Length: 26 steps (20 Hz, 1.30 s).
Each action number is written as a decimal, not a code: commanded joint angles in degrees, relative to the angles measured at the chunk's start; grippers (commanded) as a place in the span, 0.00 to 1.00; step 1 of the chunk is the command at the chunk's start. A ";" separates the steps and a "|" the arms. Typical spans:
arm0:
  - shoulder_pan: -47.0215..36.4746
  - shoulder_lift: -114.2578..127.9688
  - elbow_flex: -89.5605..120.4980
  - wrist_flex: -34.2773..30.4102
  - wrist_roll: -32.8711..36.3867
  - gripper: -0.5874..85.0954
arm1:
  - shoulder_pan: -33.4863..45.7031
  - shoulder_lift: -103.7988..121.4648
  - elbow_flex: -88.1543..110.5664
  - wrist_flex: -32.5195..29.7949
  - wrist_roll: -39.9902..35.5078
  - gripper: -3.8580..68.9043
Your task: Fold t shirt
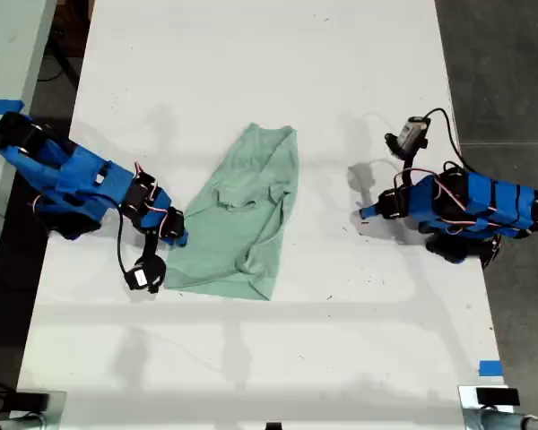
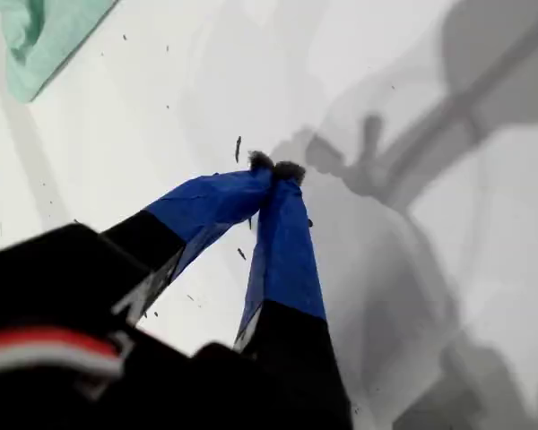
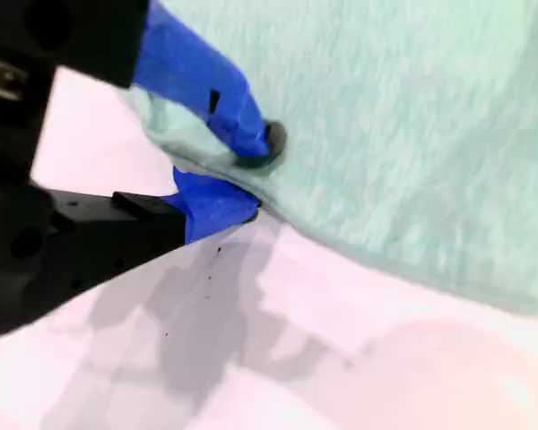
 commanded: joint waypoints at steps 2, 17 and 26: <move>-1.93 -0.88 -3.16 -0.88 0.97 0.01 | 0.26 0.97 3.69 -0.44 -0.97 0.05; -4.66 -29.09 -64.16 28.39 24.43 0.01 | 0.35 0.97 3.69 -0.44 -1.14 0.05; -7.38 -42.54 -79.01 25.58 30.06 0.01 | 0.35 0.97 3.69 -0.44 -1.14 0.05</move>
